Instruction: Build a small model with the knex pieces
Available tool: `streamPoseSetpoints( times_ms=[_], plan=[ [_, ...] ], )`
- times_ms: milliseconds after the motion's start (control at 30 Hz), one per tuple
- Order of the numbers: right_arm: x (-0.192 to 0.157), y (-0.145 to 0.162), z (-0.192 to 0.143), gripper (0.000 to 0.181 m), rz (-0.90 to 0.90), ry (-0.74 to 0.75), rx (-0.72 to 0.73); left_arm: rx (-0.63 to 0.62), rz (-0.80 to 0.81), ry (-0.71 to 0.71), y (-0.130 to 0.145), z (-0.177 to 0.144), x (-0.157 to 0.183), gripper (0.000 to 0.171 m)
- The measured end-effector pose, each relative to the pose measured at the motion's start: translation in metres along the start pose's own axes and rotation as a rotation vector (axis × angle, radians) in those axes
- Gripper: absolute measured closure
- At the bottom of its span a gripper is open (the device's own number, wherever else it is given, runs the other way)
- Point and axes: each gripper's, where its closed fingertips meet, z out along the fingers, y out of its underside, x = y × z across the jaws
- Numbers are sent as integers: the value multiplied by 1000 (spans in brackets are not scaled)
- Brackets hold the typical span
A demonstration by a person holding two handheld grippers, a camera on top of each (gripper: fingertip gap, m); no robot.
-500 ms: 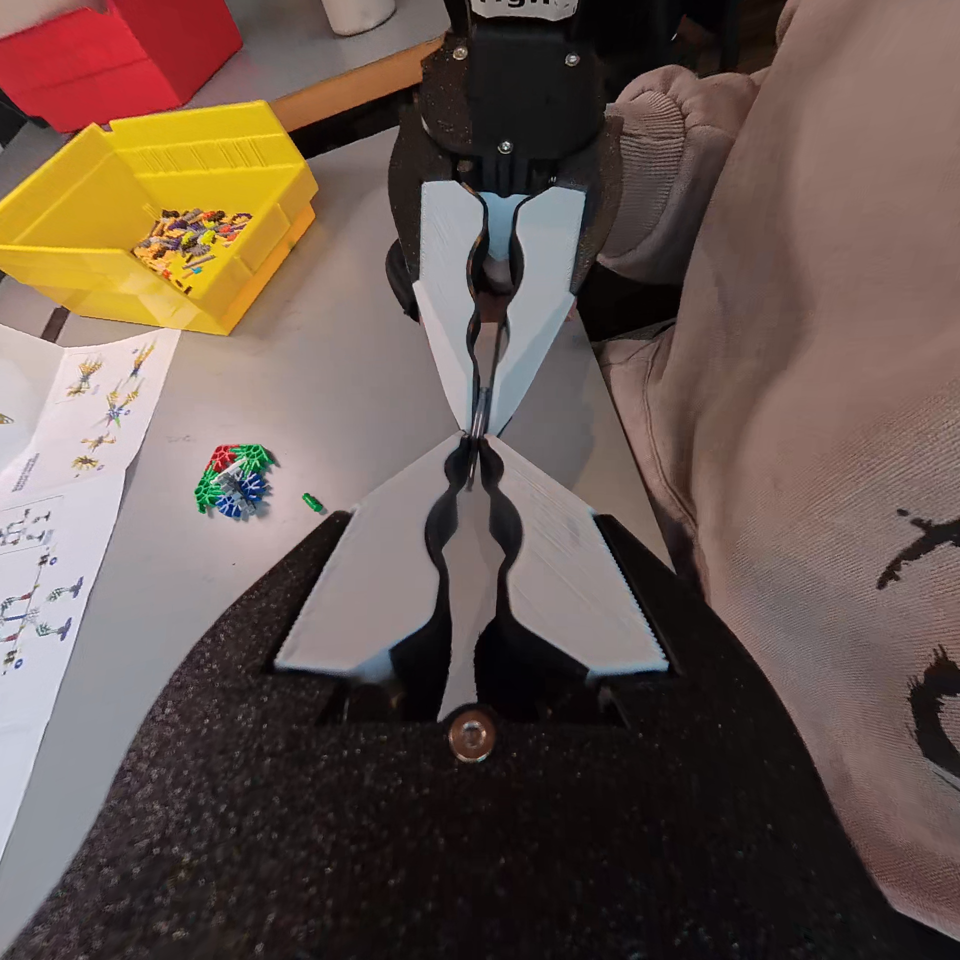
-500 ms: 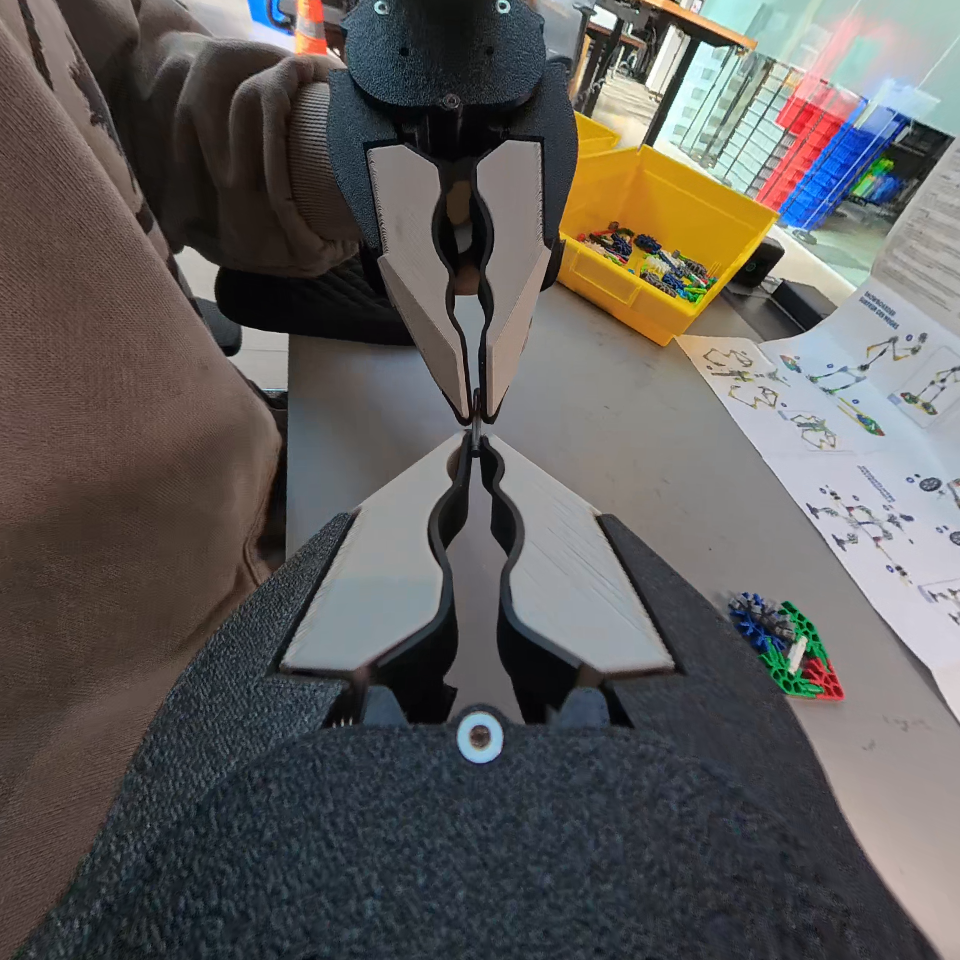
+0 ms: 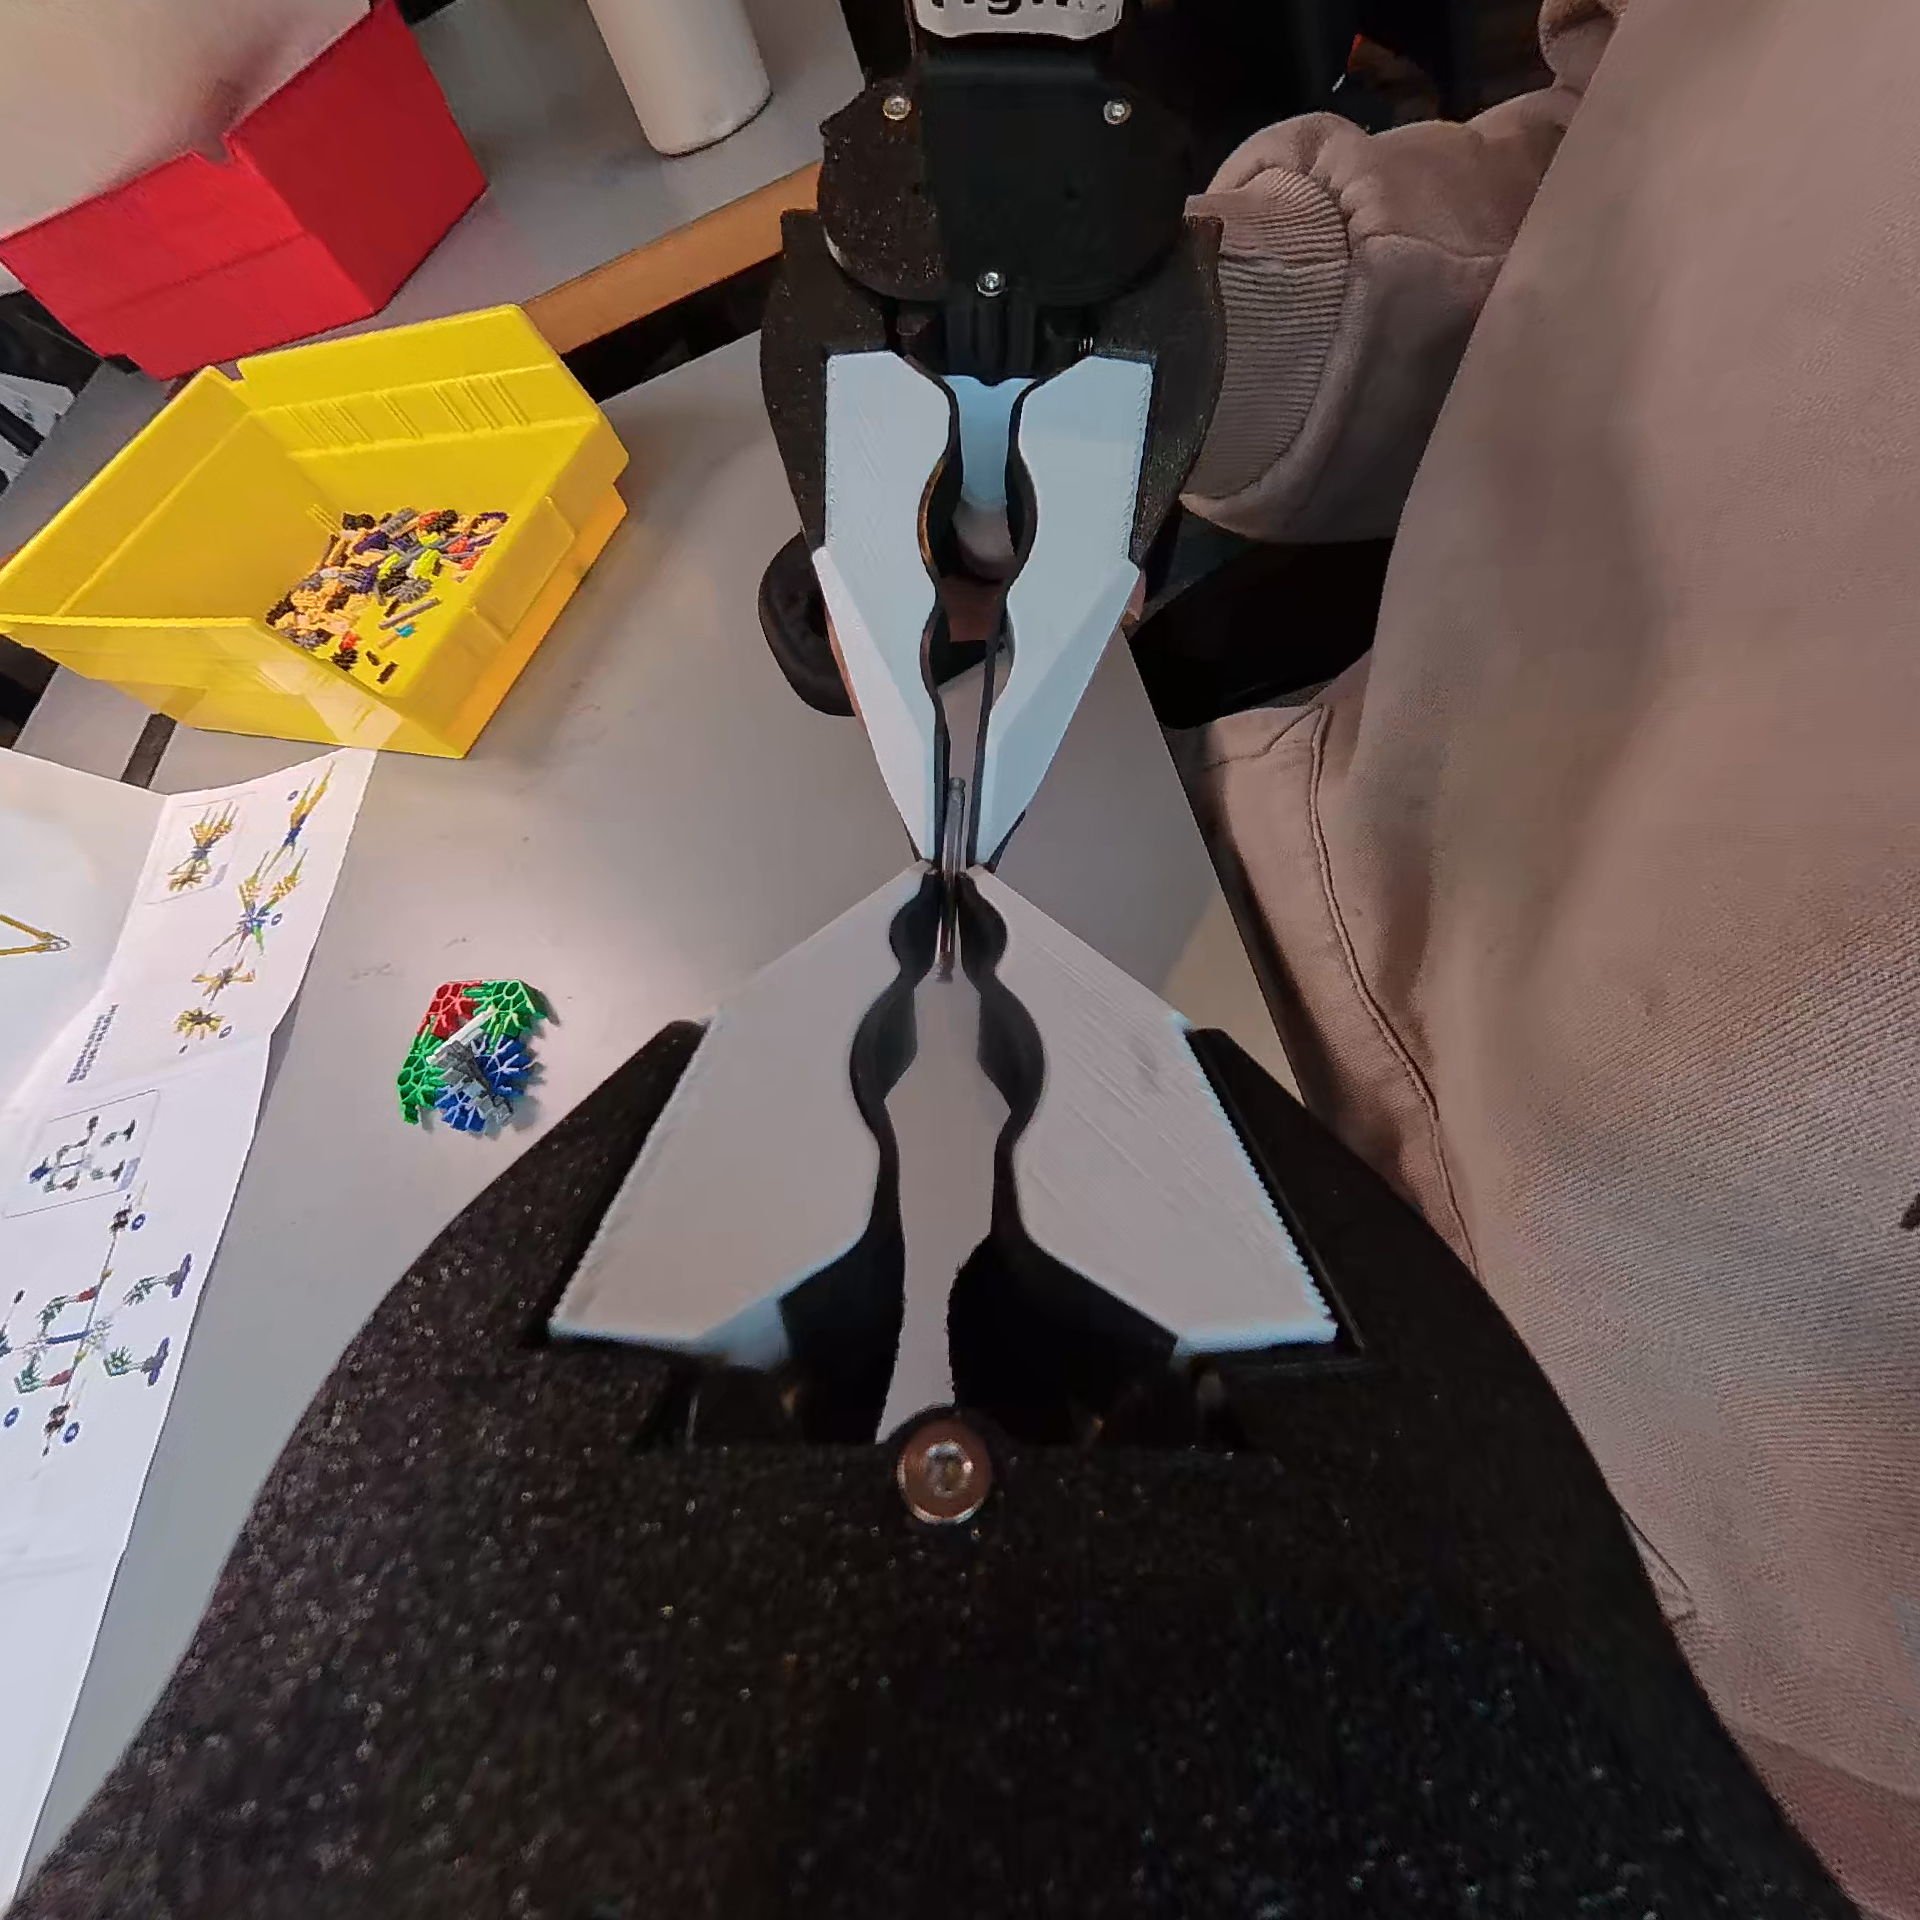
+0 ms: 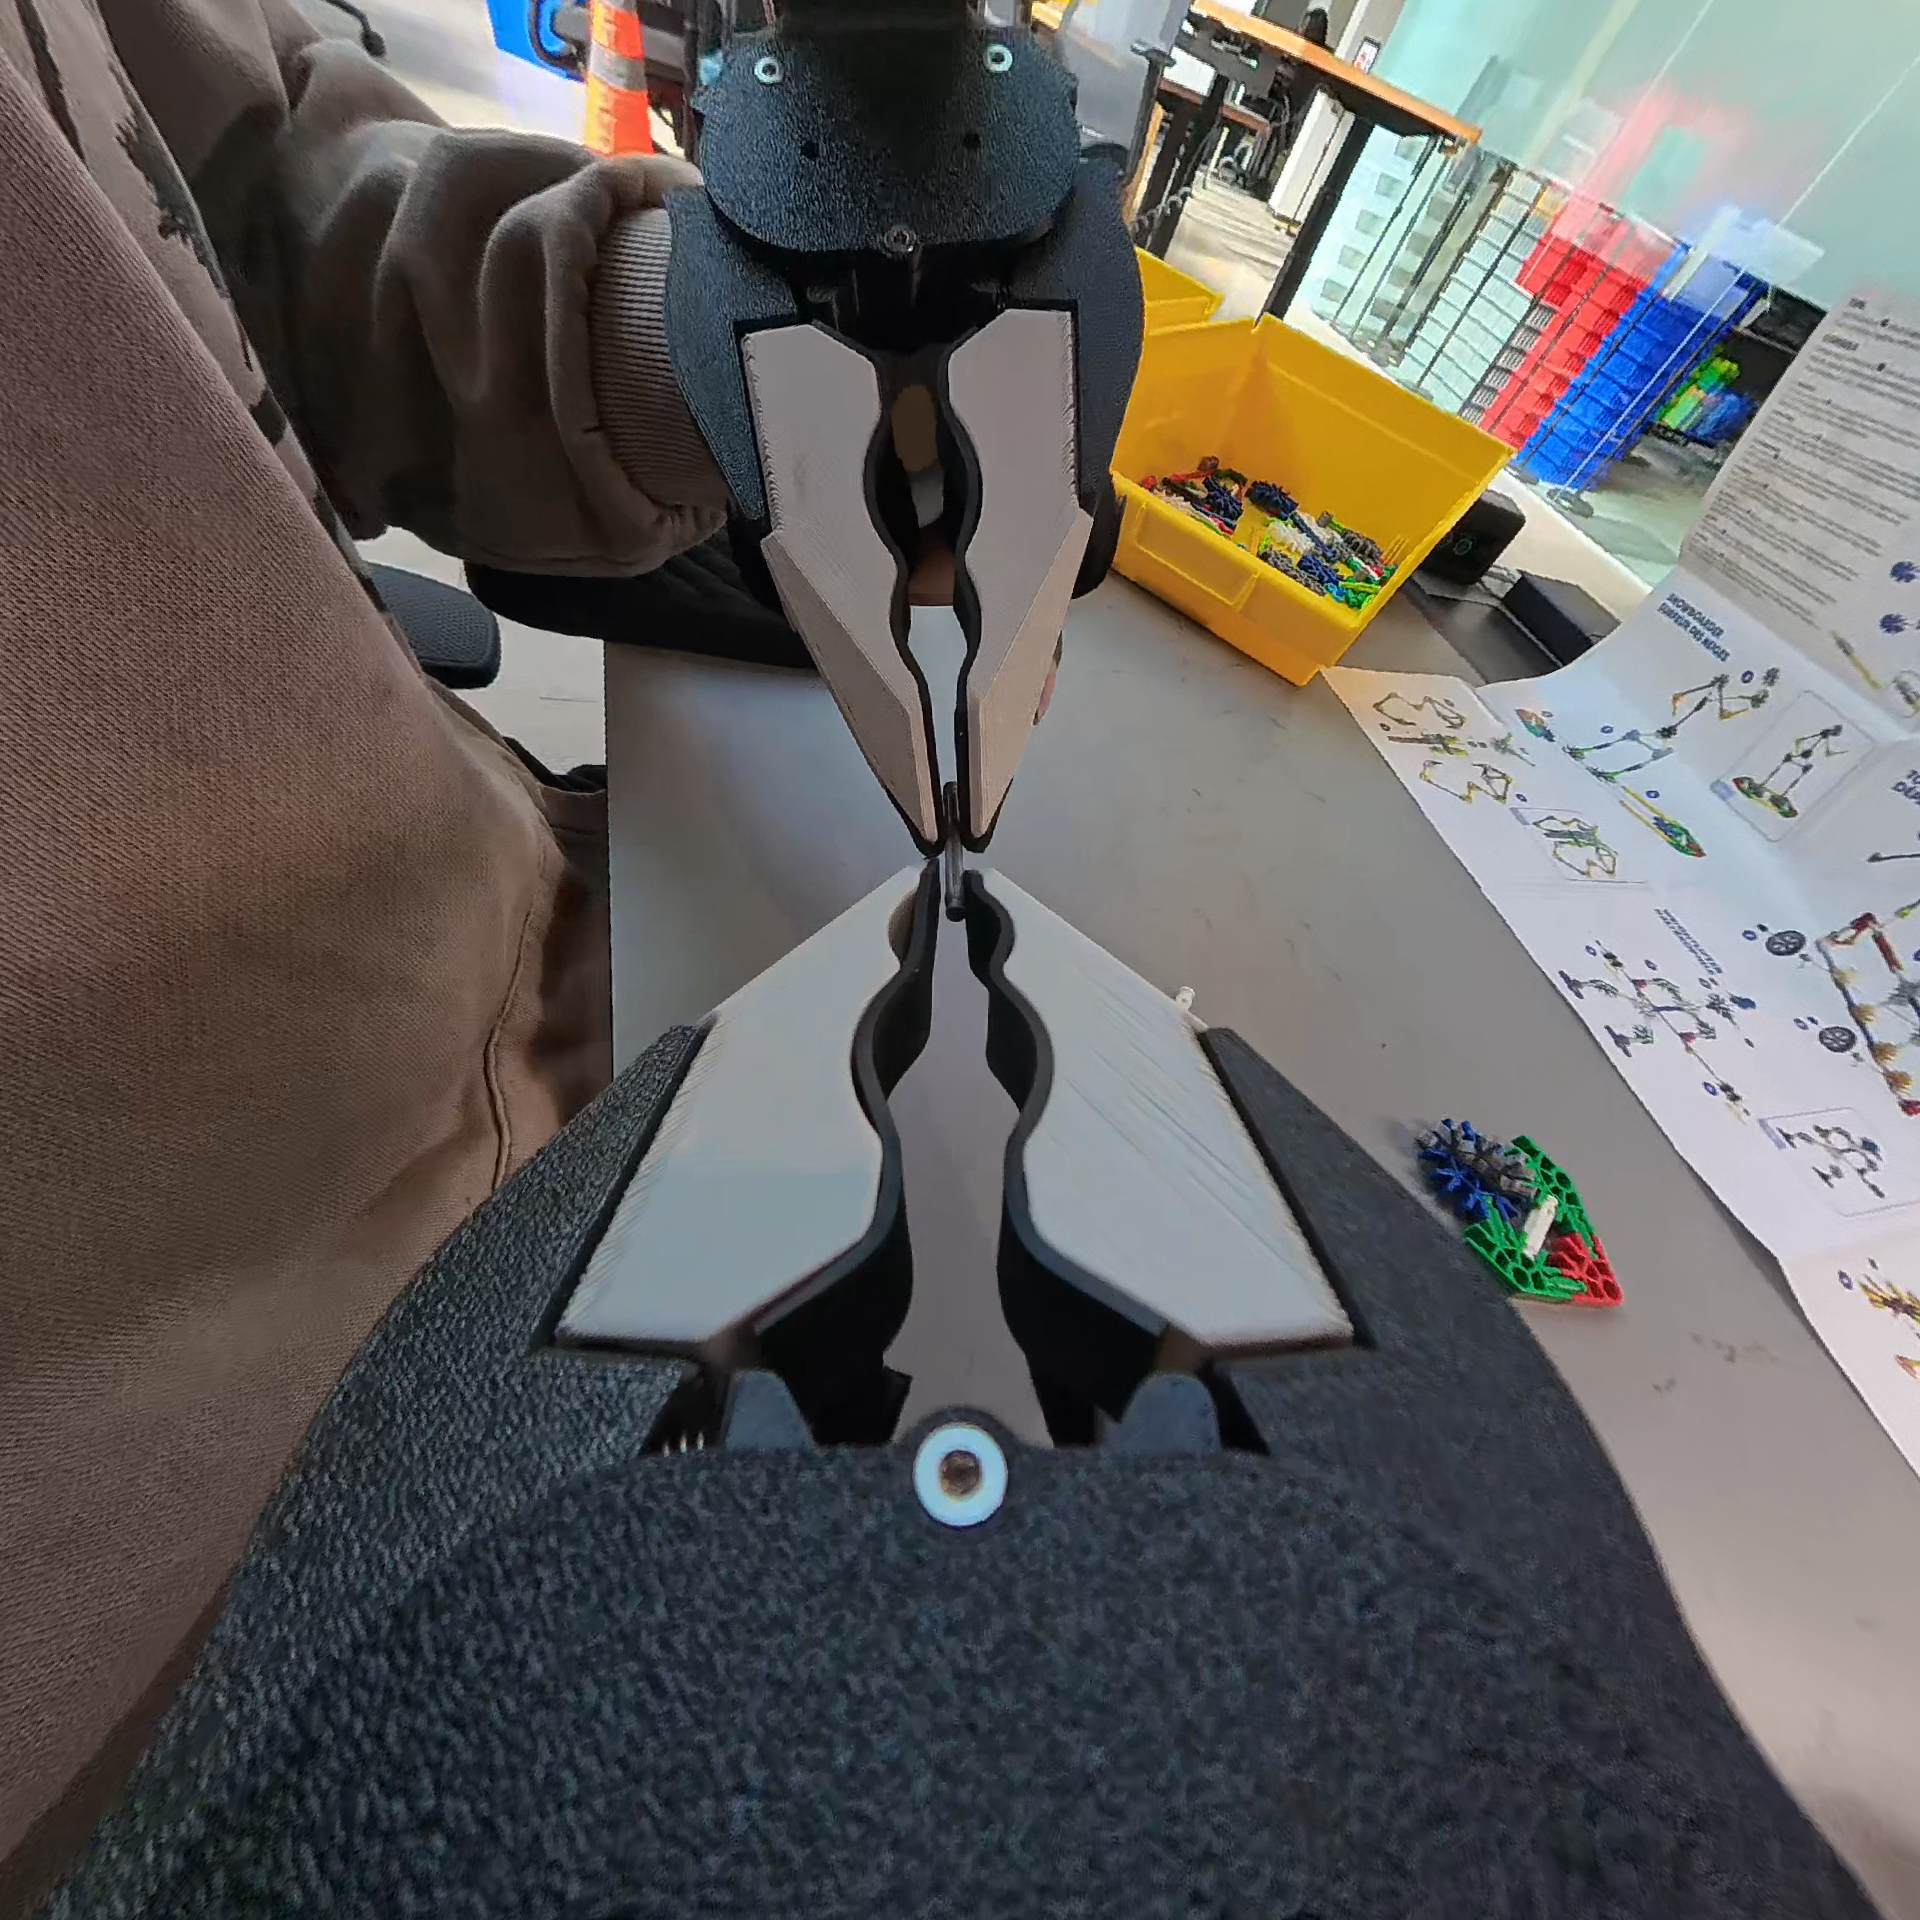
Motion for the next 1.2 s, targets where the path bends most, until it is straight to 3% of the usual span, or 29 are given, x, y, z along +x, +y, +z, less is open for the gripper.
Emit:
streamPoseSetpoints(
  times_ms=[300,433,600,733,833,1000,1200],
  plan=[
    [-2,11,4,180,30,16,-64,28,-53,125,11,6,2,170],
    [3,13,2,180,54,45,-63,44,-74,104,12,8,-2,170],
    [24,19,-9,180,84,126,-83,107,-206,-26,13,-10,-33,149],
    [62,28,-29,180,121,307,-86,170,-347,-189,20,-45,-71,145],
    [91,36,-53,180,177,455,-67,183,-464,-337,43,-76,-102,142],
    [129,53,-98,180,248,691,-54,135,-601,-650,104,-123,-137,130],
    [154,74,-141,179,340,846,-46,214,-737,-756,134,-147,-147,121]
  ],
)
